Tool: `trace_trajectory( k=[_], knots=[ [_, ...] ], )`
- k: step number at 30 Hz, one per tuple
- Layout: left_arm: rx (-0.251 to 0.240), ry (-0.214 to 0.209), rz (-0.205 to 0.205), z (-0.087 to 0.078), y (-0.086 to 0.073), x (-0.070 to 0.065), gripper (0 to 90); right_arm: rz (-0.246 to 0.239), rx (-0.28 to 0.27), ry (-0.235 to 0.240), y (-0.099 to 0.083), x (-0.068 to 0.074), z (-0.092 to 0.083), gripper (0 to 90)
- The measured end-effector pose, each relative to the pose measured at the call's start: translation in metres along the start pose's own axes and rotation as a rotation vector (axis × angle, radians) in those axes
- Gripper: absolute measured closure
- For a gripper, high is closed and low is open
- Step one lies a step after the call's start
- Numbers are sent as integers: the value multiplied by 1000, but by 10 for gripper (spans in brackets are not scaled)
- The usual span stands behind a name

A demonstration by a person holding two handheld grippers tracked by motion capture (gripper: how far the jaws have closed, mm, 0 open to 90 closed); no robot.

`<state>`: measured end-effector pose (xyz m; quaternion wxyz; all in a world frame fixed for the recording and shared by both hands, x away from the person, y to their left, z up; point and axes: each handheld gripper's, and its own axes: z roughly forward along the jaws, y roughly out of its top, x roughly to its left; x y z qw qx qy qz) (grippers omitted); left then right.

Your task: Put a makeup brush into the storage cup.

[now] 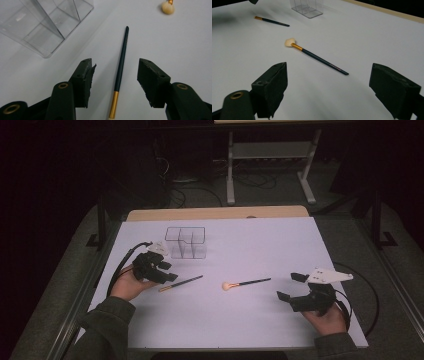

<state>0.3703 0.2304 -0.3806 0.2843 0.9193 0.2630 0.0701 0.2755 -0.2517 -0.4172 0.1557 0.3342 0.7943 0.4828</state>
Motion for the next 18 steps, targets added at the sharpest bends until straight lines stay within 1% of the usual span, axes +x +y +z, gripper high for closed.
trace_trajectory(
  k=[2, 3, 5, 7, 8, 9, 11, 12, 13, 15, 16, 18],
  knots=[
    [15, -4, 5, 3, 1, 1, 468, 2, 7, 1, 0, 0, 1, 141],
    [13, -5, 4, 6, 1, 0, 471, 1, 7, 3, 0, 0, 1, 141],
    [33, -10, 17, 9, 2, 0, 488, -2, 3, 4, 0, 1, 1, 142],
    [37, -9, 32, 12, 3, -1, 510, -2, 1, 4, 0, 0, 0, 143],
    [40, -13, 19, 14, 3, -2, 513, -2, 0, 5, 0, 0, 0, 143],
    [60, -13, 39, 16, 4, -1, 522, -2, 0, 5, 0, 0, 0, 143],
    [63, -15, 33, 18, 5, -2, 536, 1, 0, 4, 0, 0, 1, 143],
    [81, -12, 46, 19, 6, -2, 549, 1, 7, 7, 0, 0, 1, 143],
    [100, -19, 42, 22, 8, -1, 560, -1, 9, 8, 0, 0, 2, 143],
    [103, -24, 38, 25, 9, -1, 592, -4, 8, 9, 0, 1, 2, 143],
    [115, -29, 51, 26, 10, -1, 599, -5, 6, 9, 0, 1, 2, 143],
    [123, -28, 50, 30, 11, -3, 618, -5, 3, 9, 0, 0, 2, 143]
  ],
)
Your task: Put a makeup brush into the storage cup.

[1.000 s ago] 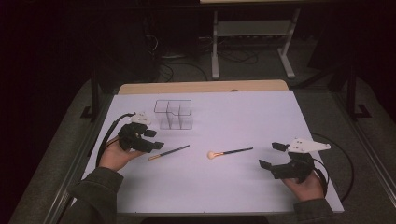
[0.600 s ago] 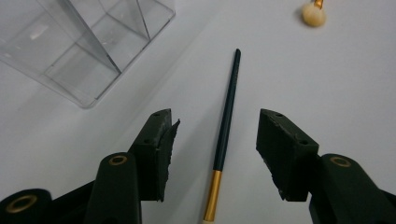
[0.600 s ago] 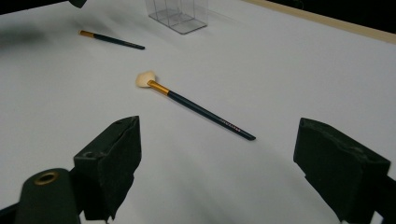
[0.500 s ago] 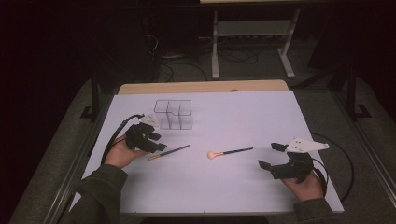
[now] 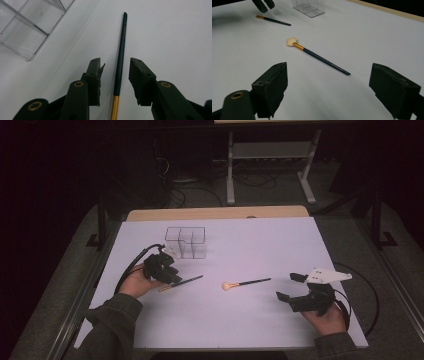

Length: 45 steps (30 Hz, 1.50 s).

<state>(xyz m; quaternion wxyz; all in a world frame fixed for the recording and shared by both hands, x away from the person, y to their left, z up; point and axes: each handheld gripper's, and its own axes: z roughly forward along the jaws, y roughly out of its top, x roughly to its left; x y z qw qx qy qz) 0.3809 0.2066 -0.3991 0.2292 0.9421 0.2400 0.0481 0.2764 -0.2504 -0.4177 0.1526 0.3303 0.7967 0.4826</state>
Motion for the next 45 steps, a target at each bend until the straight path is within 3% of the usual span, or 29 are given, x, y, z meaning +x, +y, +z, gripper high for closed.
trace_trajectory(
  k=[21, 34, 45],
  knots=[
    [116, -30, 29, 21, 1, 2, 736, -1, 7, 3, 0, 0, 2, 143],
    [132, -4, 40, 23, 2, 0, 815, -5, 11, 3, 0, 1, 2, 143],
    [119, -10, -14, 23, 1, 1, 830, -4, 25, 5, 0, 2, 4, 146]
  ],
)
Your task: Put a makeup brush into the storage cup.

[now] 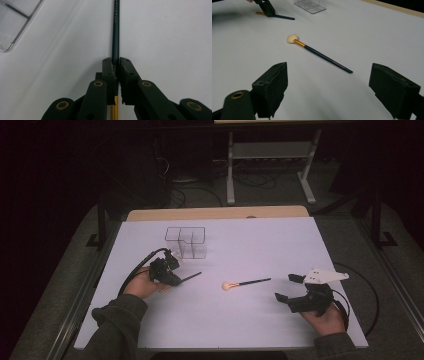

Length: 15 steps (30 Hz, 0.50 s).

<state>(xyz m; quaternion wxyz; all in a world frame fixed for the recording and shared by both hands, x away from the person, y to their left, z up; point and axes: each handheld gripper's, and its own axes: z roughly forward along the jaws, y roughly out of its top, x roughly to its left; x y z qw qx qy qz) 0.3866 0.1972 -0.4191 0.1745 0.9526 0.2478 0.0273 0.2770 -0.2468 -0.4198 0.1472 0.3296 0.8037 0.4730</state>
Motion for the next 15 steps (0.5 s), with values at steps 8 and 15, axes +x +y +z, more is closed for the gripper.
trace_trajectory(
  k=[8, 15],
  knots=[
    [0, -2, -9, -1, -1, 1, 833, -18, 23, 6, 3, 4, 4, 152],
    [-48, -1, -40, -18, -11, 7, 833, -49, 58, 17, 13, 9, 10, 161]
  ],
)
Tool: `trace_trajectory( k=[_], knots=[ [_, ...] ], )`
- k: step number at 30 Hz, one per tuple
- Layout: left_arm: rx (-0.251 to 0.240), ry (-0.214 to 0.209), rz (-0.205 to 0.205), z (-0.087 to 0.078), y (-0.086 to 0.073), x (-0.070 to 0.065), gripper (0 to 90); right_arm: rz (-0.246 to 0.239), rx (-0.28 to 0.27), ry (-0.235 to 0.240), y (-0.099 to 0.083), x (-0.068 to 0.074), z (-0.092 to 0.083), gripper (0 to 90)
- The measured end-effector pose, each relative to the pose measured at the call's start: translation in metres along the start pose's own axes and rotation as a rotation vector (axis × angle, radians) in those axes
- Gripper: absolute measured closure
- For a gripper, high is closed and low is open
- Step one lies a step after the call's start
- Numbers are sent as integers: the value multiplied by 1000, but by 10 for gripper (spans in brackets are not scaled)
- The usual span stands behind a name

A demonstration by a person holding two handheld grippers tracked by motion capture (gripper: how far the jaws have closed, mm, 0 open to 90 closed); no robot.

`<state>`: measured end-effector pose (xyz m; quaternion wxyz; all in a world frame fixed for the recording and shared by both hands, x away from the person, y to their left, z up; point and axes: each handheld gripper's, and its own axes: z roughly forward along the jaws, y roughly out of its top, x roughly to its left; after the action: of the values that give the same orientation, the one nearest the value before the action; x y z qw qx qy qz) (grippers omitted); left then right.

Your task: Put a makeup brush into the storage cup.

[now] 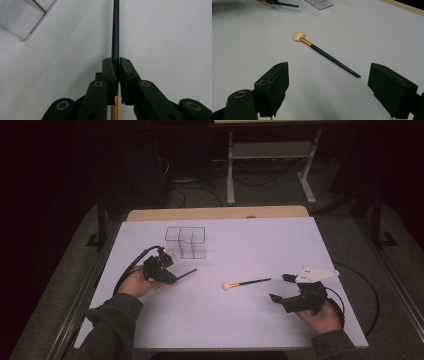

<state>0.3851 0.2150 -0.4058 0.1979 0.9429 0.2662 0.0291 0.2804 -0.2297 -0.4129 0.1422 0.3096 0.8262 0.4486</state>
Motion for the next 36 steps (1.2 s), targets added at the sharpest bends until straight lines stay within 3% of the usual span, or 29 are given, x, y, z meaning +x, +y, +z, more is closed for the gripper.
trace_trajectory(
  k=[14, 18, 22, 24, 36],
  knots=[
    [-87, -29, 63, -33, -5, -19, 833, -27, 33, 53, 33, 3, -4, 168],
    [-100, -38, 70, -37, -6, -23, 833, -42, 37, 70, 41, 4, -4, 168],
    [-133, -44, 102, -41, -4, -33, 833, -69, 39, 85, 55, 8, -3, 172],
    [-131, -52, 127, -42, -2, -36, 833, -74, 44, 96, 60, 9, -2, 173],
    [-159, -76, 191, -45, 12, -54, 833, -112, 74, 163, 80, 15, 7, 178]
  ],
)
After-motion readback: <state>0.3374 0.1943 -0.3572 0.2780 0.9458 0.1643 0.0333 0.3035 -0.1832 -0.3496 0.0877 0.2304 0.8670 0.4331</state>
